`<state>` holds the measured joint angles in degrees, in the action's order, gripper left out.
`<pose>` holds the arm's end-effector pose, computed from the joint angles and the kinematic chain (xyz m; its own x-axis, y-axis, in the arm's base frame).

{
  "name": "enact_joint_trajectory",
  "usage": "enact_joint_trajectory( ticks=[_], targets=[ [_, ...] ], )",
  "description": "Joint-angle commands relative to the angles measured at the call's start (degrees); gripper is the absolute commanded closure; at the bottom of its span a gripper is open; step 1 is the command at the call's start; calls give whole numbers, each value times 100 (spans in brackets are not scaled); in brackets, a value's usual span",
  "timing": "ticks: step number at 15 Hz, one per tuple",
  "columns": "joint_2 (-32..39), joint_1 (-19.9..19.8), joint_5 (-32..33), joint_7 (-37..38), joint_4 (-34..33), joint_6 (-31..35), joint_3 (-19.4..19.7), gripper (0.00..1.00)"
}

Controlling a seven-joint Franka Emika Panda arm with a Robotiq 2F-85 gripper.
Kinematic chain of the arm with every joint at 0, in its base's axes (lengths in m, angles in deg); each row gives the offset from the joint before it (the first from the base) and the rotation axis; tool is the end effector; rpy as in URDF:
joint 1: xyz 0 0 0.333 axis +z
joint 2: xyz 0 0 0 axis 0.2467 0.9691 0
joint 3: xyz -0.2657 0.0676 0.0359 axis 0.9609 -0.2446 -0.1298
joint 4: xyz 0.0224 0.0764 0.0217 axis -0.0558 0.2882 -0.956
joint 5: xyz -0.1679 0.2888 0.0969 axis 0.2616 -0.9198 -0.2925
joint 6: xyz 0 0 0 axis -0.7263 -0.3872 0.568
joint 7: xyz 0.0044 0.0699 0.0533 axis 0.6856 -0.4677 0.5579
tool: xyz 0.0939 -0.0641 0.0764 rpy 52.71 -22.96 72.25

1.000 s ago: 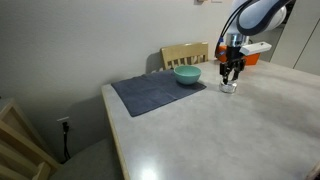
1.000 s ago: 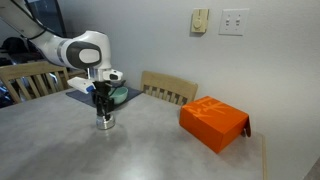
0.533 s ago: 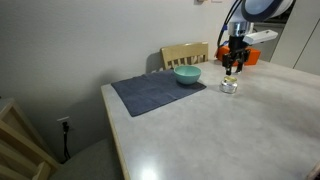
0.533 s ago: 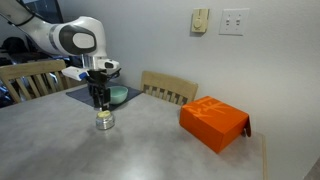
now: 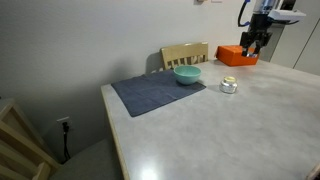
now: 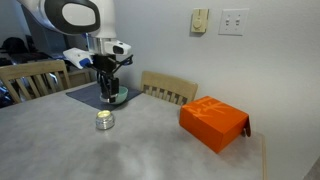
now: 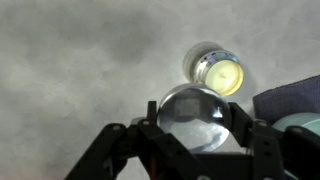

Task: Remove the lid from the jar and put it on the table

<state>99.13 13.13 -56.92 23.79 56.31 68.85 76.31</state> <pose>0.5530 -0.0240 0.2736 0.9815 -0.1912 0.0011 -0.1909 -0.9801 -0.0542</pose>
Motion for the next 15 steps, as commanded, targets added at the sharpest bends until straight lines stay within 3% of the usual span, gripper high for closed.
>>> enact_joint_trajectory(
  ticks=[1, 9, 15],
  targets=[
    [315, -278, -347, -462, -139, -74, -20, 56],
    [1645, 10, 253, 367, -1174, -502, 147, 56],
    [2228, 39, 391, 896, -1661, 64, 327, 56]
  ],
)
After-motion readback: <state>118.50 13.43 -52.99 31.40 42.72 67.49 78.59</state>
